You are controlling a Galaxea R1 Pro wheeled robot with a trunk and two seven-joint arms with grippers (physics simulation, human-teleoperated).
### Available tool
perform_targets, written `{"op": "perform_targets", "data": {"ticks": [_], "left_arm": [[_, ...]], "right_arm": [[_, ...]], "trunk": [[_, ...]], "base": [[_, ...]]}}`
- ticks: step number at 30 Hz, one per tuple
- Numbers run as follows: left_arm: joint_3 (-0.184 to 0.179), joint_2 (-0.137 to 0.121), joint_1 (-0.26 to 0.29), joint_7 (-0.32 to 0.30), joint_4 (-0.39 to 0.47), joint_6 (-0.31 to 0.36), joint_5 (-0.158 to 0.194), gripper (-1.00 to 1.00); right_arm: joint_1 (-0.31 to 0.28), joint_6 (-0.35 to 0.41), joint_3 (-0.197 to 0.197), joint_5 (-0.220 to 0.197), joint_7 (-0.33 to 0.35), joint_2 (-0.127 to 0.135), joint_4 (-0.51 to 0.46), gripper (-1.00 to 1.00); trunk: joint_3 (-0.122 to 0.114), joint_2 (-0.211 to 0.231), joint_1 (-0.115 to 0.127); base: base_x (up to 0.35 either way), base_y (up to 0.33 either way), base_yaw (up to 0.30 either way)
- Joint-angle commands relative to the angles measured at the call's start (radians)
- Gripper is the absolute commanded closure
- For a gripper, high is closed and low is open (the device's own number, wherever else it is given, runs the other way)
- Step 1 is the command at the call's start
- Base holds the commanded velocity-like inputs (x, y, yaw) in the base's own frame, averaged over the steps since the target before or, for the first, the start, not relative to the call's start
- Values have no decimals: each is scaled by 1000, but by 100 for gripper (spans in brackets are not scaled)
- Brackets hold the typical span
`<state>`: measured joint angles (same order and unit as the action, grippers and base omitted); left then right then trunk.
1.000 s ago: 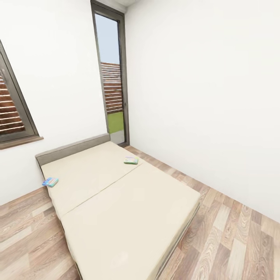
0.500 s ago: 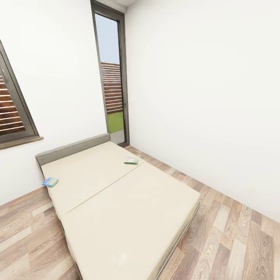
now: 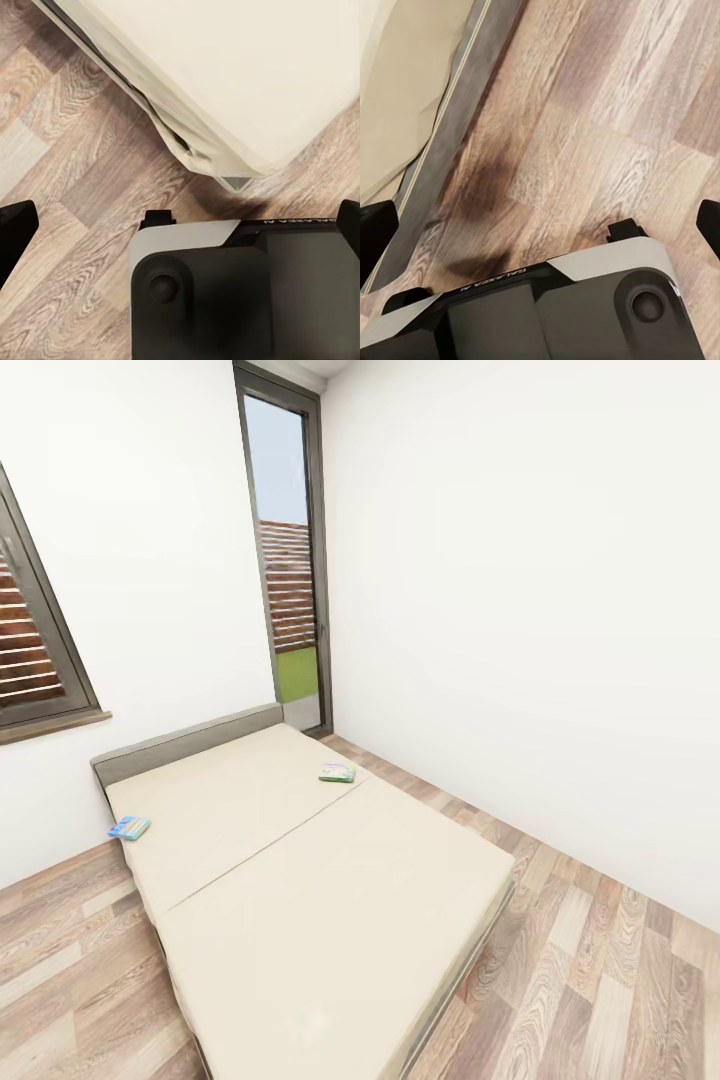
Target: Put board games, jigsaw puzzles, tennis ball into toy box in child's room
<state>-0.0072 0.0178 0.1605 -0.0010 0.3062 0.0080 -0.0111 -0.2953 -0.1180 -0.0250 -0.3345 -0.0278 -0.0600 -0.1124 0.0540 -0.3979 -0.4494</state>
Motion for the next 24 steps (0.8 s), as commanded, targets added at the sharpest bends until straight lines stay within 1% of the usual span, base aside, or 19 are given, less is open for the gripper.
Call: {"op": "perform_targets", "data": {"ticks": [1,15,19,24], "left_arm": [[-1,0,1,0,1,1,-1,-100],[2,-2,1,-1,1,0,0,-100],[1,-2,1,0,1,0,-1,-100],[0,-4,1,-1,1,-5,-3,-100]], "right_arm": [[-1,-3,-2,-3,-2,0,0,-100],[-1,-2,-3,-9,-3,2,0,-100],[-1,-2,-3,-9,-3,2,0,-100],[-1,-2,-3,-8,-2,2,1,-100]], "trunk": [[2,-2,-1],[2,-2,-1],[-1,-2,-1],[-6,-2,-1]], "base": [[0,0,0],[0,0,-3],[0,0,-101],[0,0,-175]]}}
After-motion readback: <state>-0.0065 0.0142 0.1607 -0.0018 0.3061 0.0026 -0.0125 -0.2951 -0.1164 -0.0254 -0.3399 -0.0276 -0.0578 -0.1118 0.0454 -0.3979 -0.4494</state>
